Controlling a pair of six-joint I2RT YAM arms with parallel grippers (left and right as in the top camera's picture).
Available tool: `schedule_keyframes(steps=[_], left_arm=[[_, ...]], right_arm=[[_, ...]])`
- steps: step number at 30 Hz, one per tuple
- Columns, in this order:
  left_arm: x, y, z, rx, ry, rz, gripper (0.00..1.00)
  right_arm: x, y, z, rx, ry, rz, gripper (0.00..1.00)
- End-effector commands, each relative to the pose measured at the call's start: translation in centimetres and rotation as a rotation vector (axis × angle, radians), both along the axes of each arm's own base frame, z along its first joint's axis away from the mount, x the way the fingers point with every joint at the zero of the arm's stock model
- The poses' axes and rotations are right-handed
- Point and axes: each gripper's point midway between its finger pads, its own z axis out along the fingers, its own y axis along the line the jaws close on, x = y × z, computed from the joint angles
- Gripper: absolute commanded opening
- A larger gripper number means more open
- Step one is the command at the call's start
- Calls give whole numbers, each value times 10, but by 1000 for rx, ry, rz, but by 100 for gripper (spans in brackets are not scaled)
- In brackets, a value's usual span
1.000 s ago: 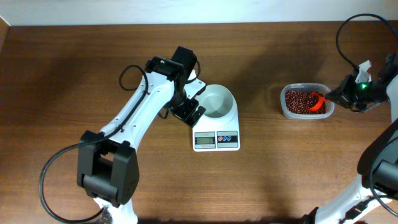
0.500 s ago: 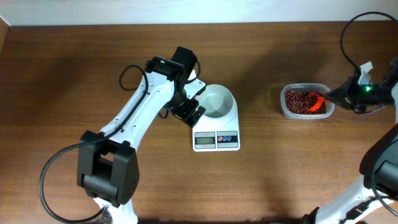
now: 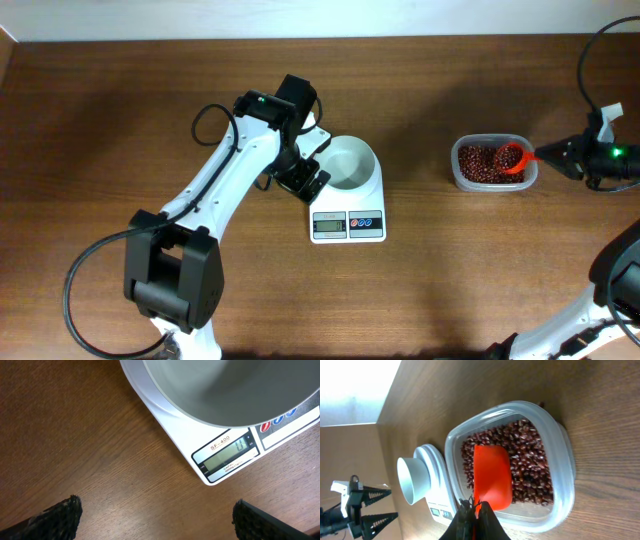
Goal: Scoop item into bowl and weigh 50g on scale
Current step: 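Carry filled scoop with right gripper over the white bowl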
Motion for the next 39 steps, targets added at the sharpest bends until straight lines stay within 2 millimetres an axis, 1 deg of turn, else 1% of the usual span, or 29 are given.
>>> schedule_keyframes(steps=[1,3,4,8,10,11,13,15,21,24,33,39], left_arm=[[0,-2,-2,-2,5,-9,99],[0,-2,-2,-2,5,-9,99],[0,-2,-2,-2,5,-9,99],[0,-2,-2,-2,5,-9,99],[0,-2,-2,-2,5,-9,99],[0,-2,-2,-2,5,-9,99],[0,-2,-2,-2,4,-9,99],[0,-2,-2,-2,4,-9,99],[0,-2,-2,-2,5,-9,99],[0,-2,-2,-2,5,-9,99],[0,-2,-2,-2,5,-9,99],[0,-2,-2,-2,5,-9,99]], right_arm=[[3,4,-1,46,-37,20,4],[1,8,-10,79,-14,19,4],[0,10,-10,105,-15,14,4],[1,6,-13,103,16,-18,4],[2,8,-10,117,8,-19,4],[3,7,-2,164,-20,-33,4],[2,-1,4,199,-45,-64,4],[-2,-6,3,203,-34,-78,4],[-3,-6,3,199,-32,-74,4],[-5,-7,-2,177,-12,-72,4],[-5,-6,-1,176,-22,-63,4],[-4,-1,8,236,-39,-69,4]])
